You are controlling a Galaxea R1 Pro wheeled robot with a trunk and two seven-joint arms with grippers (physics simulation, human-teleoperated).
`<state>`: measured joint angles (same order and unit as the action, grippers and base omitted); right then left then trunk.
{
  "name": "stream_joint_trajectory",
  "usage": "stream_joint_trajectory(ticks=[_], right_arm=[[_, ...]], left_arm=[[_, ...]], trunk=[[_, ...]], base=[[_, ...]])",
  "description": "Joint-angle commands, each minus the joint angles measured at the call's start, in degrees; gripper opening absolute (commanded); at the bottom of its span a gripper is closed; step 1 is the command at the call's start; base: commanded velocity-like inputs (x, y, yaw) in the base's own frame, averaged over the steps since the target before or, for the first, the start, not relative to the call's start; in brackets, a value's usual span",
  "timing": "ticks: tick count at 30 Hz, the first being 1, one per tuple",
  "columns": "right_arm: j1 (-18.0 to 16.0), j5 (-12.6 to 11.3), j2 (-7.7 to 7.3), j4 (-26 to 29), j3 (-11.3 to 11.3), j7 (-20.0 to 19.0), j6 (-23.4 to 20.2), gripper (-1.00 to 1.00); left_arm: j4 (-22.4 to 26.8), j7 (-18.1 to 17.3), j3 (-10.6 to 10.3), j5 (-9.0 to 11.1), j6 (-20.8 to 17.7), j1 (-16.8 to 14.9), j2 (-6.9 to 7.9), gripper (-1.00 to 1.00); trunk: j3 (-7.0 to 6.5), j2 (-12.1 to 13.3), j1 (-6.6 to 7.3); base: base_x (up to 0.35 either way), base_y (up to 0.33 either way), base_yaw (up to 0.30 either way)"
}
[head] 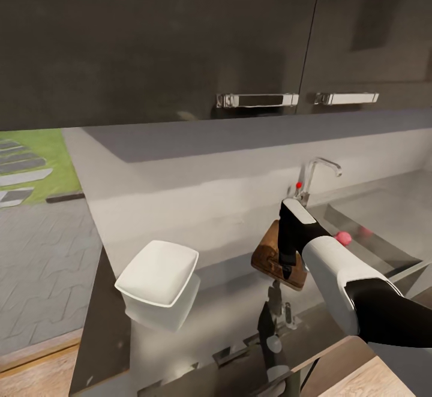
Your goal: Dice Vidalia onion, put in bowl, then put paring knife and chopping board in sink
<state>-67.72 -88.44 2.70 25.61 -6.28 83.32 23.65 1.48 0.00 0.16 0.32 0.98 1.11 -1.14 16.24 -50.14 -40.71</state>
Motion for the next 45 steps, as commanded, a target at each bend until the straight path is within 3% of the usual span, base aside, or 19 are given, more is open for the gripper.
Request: stream_joint_trajectory(ticks=[1, 36, 45], right_arm=[[-0.05, -0.43, -0.06, -0.01, -0.48, 0.08, 0.36, 1.0], [0.48, -0.42, -0.06, -0.98, -0.48, 0.39, 0.43, 1.0], [0.56, -0.42, -0.06, -1.95, -0.48, 0.44, 0.46, 1.0]], left_arm=[[0.1, 0.0, 0.01, 0.03, 0.08, 0.03, -0.02, 1.0], [0.08, 0.0, 0.01, 0.03, 0.08, 0.03, -0.03, 1.0], [0.06, 0.0, 0.01, 0.05, 0.08, 0.03, -0.04, 1.0]], trunk=[[0.08, -0.05, -0.01], [0.11, -0.05, -0.01], [0.35, -0.05, -0.01]], base=[[0.0, 0.0, 0.0], [0.0, 0.0, 0.001], [0.0, 0.0, 0.119]])
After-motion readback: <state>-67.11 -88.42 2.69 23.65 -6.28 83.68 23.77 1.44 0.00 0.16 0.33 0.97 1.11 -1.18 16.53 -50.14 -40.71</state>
